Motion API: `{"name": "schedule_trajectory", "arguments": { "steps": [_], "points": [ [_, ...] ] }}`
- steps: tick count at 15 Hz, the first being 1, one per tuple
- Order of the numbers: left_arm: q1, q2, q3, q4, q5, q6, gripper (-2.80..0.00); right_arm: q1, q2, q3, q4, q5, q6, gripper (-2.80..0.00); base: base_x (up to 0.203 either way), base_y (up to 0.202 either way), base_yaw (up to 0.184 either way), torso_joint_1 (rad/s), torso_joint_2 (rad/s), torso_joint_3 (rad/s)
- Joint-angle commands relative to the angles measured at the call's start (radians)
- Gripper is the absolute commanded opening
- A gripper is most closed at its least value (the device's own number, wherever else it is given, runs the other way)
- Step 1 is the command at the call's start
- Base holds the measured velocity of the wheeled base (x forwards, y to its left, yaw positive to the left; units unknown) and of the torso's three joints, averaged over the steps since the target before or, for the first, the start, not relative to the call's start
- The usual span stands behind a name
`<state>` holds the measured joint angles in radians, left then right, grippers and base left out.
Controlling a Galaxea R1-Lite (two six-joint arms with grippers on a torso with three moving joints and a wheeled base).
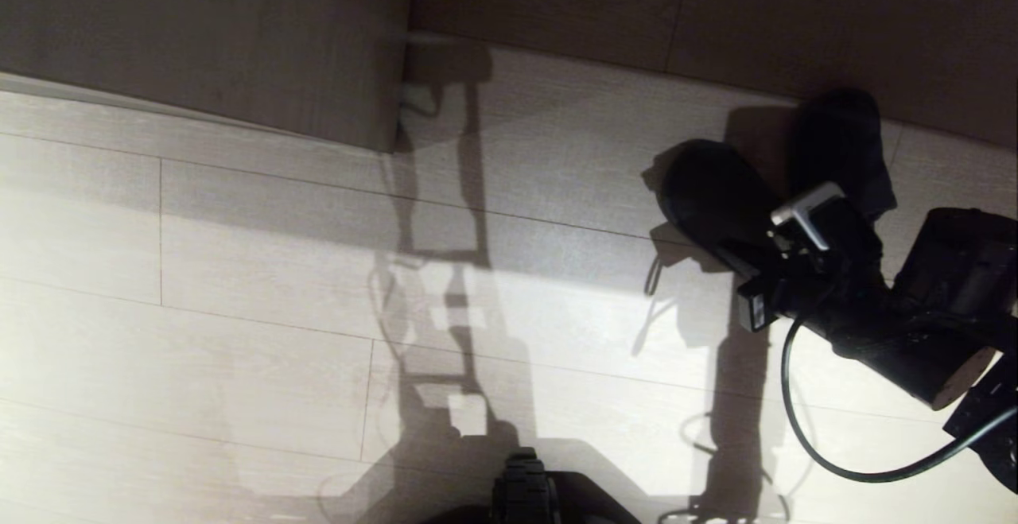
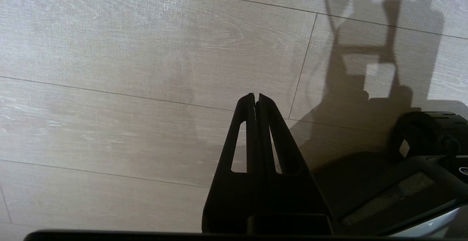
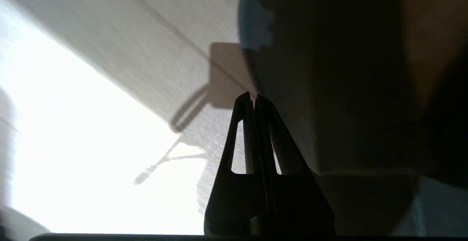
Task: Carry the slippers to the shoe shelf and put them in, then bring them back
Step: Place the slippers on the floor
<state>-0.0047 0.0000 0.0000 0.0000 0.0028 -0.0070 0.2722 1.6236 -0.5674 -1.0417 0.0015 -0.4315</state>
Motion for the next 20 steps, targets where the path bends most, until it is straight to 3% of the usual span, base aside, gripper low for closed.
{"name": "schedule_trajectory", "arguments": {
  "steps": [1,9,16,20],
  "points": [
    [0.000,0.000,0.002,0.000,0.000,-0.001,-2.80,0.018,0.096,-0.020,-0.032,-0.008,-0.026,-2.80,0.000,0.000,0.000,0.000,0.00,0.000],
    [0.000,-0.001,0.002,0.000,0.000,0.000,-2.80,0.012,0.224,-0.272,-0.115,-0.091,-0.030,-2.80,0.000,0.000,0.000,0.000,0.00,0.000],
    [0.000,-0.002,0.002,0.000,0.000,0.001,-2.80,-0.027,0.171,-0.281,-0.101,-0.078,-0.033,-2.80,0.000,0.000,0.000,0.000,0.00,0.000],
    [0.000,-0.002,0.002,0.000,0.000,0.001,-2.80,-0.006,0.152,-0.239,-0.103,-0.066,-0.019,-2.80,0.000,0.000,0.000,0.000,0.00,0.000]
  ]
}}
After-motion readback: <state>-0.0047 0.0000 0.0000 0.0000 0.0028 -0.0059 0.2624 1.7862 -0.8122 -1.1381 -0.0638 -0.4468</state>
